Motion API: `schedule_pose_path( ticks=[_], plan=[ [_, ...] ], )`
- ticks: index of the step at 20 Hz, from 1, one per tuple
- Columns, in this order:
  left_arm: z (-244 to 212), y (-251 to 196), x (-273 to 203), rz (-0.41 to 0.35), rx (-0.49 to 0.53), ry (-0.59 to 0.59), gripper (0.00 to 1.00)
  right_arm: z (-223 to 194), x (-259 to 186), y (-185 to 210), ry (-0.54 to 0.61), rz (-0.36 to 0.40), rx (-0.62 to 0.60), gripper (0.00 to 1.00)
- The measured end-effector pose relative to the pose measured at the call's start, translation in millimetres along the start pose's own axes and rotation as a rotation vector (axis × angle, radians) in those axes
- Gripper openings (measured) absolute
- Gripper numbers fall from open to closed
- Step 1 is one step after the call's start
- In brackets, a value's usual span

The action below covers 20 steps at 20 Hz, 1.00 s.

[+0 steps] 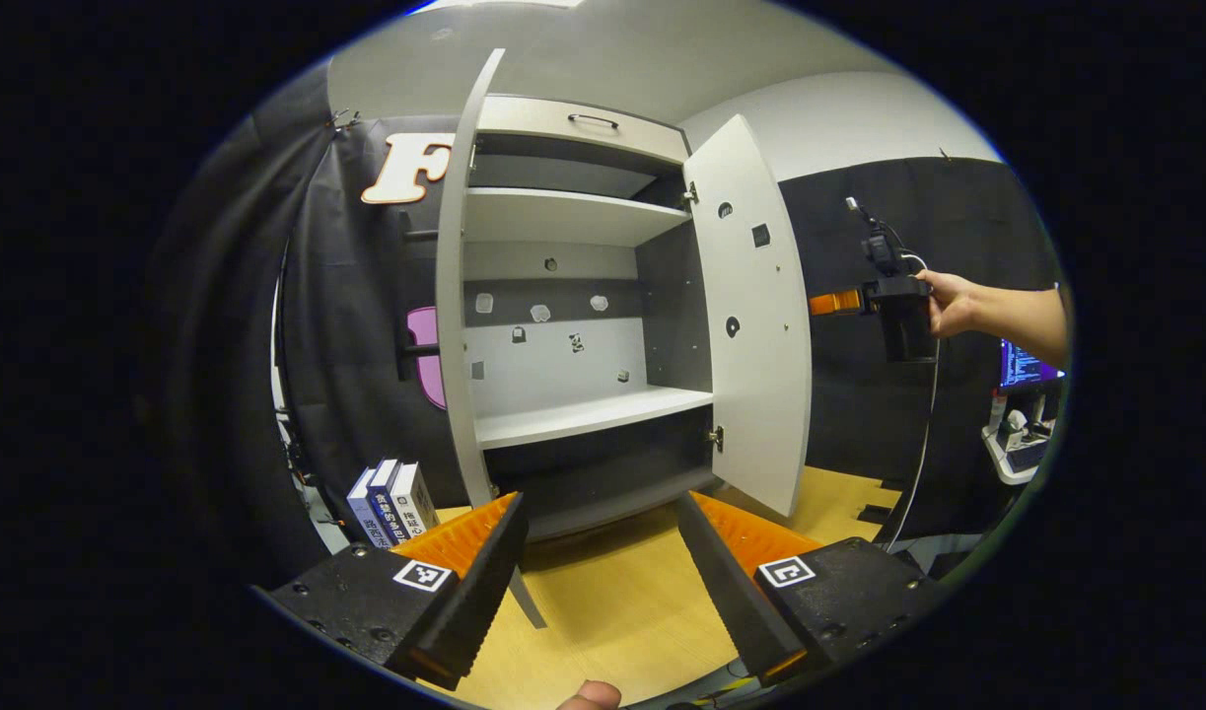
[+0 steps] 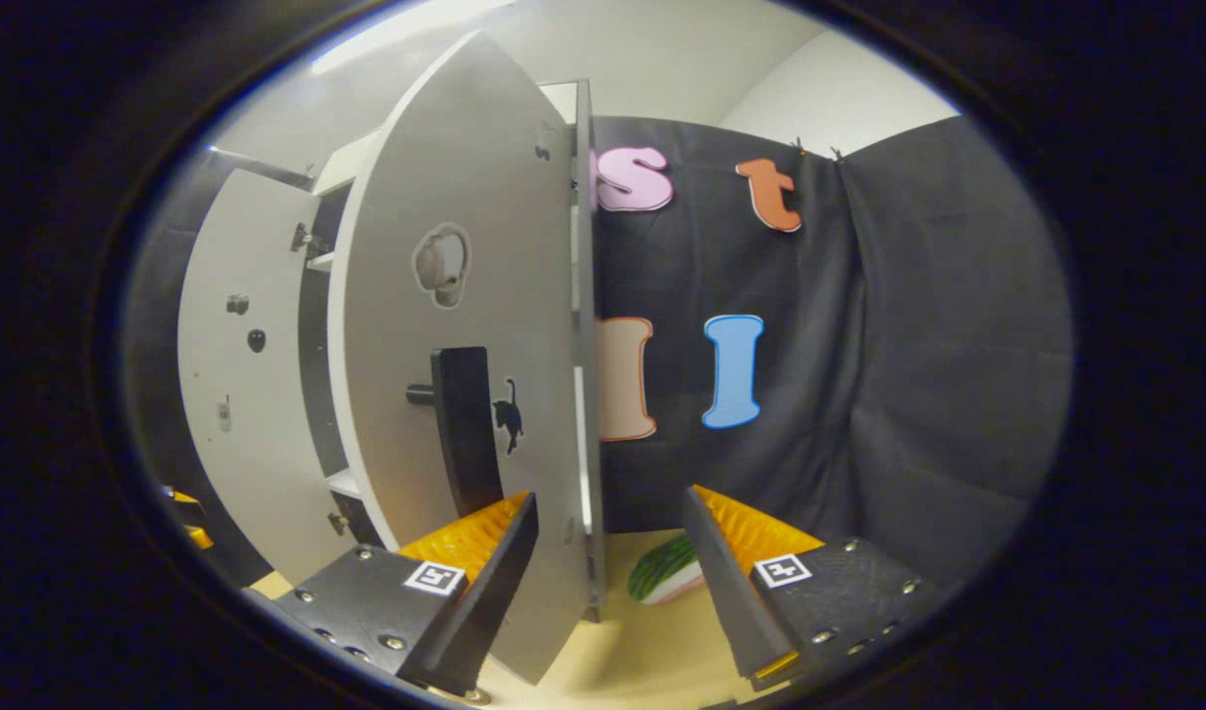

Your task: Grasp the bottle in the cabinet with the left hand and place it on the coaster, then close the right door with the right hand and the left door with the left hand.

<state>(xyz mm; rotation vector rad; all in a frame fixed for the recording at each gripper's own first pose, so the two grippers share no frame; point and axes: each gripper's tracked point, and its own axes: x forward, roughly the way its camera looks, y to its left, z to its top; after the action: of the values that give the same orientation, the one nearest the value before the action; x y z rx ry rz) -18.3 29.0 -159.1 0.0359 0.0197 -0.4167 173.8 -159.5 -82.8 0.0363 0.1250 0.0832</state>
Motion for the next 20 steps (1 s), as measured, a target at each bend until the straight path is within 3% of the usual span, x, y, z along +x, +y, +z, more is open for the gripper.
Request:
schedule_pose_path(
  ticks=[4,11,14,15,16,20],
  plan=[
    [8,17,-18,0.043,-0.006,-0.005,0.98,-2,8,26,0.001,0.055,-0.003,0.91],
    [54,57,-35,0.135,-0.133,-0.046,0.98,-8,25,65,0.003,0.139,0.039,0.92],
    [62,80,-32,0.173,-0.128,-0.049,0.96,-20,28,91,0.030,0.223,0.048,0.89],
    [62,87,-31,0.189,-0.122,-0.045,0.96,-25,28,100,0.038,0.253,0.042,0.94],
    [60,95,-31,0.209,-0.121,-0.036,0.96,-28,30,104,0.038,0.264,0.024,0.89],
    [59,128,-33,0.283,-0.119,-0.005,0.96,-45,34,106,0.049,0.253,-0.047,0.94]
  ],
)
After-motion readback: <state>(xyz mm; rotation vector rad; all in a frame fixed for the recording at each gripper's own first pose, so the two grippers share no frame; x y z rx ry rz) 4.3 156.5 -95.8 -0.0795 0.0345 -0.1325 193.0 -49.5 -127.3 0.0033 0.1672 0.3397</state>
